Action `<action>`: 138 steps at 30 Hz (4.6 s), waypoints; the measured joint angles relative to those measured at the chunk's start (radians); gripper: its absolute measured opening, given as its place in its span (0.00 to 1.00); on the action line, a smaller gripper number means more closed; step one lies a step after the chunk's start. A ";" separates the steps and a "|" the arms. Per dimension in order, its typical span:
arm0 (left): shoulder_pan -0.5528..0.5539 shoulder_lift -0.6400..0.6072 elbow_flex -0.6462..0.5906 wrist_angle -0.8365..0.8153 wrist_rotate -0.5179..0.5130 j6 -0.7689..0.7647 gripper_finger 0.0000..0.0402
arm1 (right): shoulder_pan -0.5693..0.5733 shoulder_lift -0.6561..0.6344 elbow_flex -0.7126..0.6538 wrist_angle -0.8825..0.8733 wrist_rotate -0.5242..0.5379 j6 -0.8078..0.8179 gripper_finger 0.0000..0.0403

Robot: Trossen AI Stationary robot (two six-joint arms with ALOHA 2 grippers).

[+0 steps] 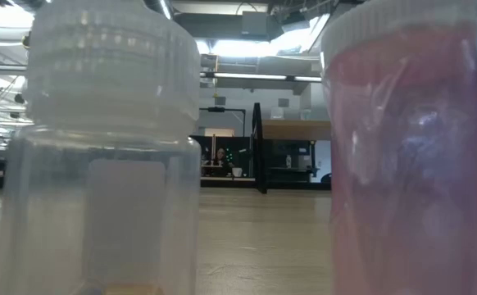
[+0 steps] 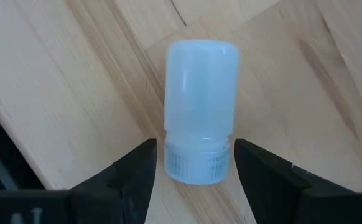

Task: Pick and place medicine bottles onto shelf by color
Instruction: Put the bottom white pill bottle aligned with the other white pill bottle on the shelf

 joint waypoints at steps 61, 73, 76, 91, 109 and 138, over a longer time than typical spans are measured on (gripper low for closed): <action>-0.001 0.000 0.000 -0.007 0.063 0.003 0.83 | -0.225 -0.138 0.459 -0.478 -0.413 -0.235 0.38; -0.059 0.000 0.000 -0.009 0.079 0.026 0.83 | -0.410 -0.139 0.717 -0.760 -0.670 -0.263 0.38; -0.074 0.000 0.000 -0.009 0.080 0.027 0.83 | -0.457 -0.138 0.712 -0.758 -0.765 -0.262 0.38; -0.130 0.000 0.000 -0.007 0.079 0.049 0.83 | -0.720 -0.134 0.374 -0.741 -1.153 -0.521 0.38; -0.144 0.000 0.000 0.025 0.015 -0.024 0.83 | -0.920 -0.134 -0.053 -0.556 -1.323 -0.583 0.38; -0.144 0.000 0.000 0.023 0.014 0.003 0.83 | -0.919 -0.134 -0.420 0.144 -1.340 -0.233 0.38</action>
